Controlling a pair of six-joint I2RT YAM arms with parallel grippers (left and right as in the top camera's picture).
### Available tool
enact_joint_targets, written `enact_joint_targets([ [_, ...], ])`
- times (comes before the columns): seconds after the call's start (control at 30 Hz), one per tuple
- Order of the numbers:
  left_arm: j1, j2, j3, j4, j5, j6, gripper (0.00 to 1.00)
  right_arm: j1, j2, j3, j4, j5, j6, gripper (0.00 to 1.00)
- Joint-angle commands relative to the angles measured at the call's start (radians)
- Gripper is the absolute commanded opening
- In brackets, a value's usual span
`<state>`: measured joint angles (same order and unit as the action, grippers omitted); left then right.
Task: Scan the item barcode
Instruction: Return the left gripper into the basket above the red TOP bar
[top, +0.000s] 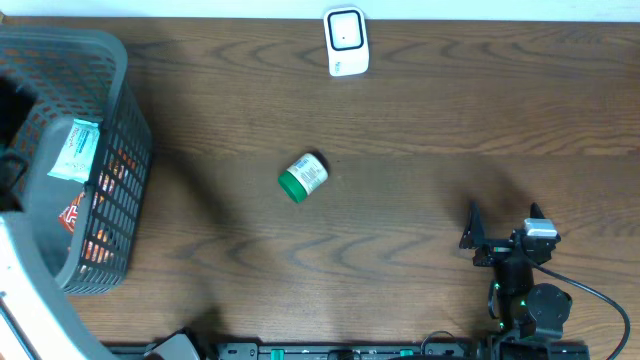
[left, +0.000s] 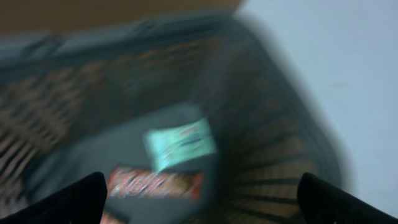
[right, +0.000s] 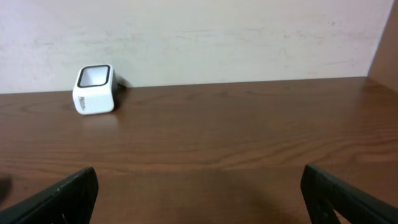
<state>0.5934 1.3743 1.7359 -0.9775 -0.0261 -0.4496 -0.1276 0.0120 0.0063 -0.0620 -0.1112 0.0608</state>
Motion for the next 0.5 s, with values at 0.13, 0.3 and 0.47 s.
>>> enact_joint_targets([
  [0.13,0.079,0.196,-0.001,-0.137,0.096,-0.140,0.98,0.011,-0.005,-0.001,-0.003,0.002,0.013,0.99],
  [0.3,0.073,0.321,-0.002,-0.155,0.216,-0.138,0.98,0.011,-0.005,-0.001,-0.003,0.001,0.013,0.99],
  [0.47,0.073,0.436,-0.004,-0.177,0.243,-0.163,0.98,0.011,-0.005,-0.001,-0.003,0.001,0.013,0.99],
])
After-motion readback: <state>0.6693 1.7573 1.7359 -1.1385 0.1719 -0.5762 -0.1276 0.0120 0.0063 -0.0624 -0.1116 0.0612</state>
